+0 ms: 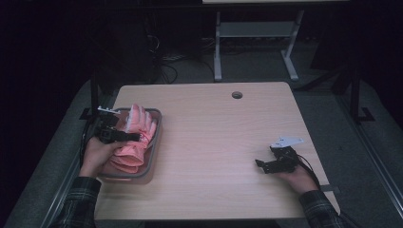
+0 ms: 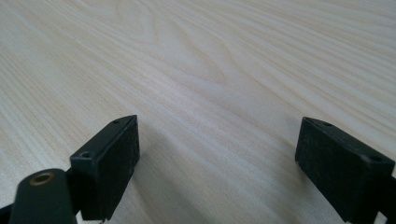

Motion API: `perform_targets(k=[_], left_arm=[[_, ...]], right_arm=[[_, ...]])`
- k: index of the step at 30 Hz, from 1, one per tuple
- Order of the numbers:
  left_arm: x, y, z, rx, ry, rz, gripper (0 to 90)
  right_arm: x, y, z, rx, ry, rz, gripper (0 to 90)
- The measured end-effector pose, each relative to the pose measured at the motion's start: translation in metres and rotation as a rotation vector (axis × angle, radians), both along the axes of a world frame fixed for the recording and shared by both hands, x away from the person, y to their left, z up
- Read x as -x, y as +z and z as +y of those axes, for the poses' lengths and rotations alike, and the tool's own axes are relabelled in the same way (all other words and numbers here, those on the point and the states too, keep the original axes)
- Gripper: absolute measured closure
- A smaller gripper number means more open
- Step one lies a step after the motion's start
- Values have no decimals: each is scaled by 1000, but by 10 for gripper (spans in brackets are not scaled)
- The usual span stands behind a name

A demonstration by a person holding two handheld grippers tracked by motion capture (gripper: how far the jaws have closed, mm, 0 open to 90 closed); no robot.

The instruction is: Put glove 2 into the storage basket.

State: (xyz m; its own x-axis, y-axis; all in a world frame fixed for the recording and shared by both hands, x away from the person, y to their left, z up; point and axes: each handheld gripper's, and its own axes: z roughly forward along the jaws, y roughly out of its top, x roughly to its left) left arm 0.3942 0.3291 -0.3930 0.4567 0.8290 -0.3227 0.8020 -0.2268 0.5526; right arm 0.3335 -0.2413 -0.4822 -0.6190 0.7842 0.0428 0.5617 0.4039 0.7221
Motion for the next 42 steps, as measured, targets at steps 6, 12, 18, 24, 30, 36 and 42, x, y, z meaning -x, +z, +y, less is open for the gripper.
perform_targets(k=[6, 12, 18, 24, 30, 36, 42], left_arm=[[1, -9, -4, -28, -19, 2, 516], [1, -9, -1, -12, -39, -9, 340], [3, -2, 0, -32, -47, -38, 185], [6, 12, 7, -32, -29, -86, 134], [12, 29, 13, -21, -30, -141, 133], [18, 46, 14, -24, -45, -194, 134], [25, 62, 1, -1, -65, -246, 134]], right_arm=[[0, 0, 0, 0, 0, 0, 132], [0, 0, 0, 1, 0, 0, 132], [0, 0, 0, 0, 0, 0, 132], [0, 0, 0, 0, 0, 1, 132], [0, 0, 0, 0, 0, 1, 132], [0, 0, 0, 0, 0, 1, 132], [0, 0, 0, 1, -2, 0, 132]])
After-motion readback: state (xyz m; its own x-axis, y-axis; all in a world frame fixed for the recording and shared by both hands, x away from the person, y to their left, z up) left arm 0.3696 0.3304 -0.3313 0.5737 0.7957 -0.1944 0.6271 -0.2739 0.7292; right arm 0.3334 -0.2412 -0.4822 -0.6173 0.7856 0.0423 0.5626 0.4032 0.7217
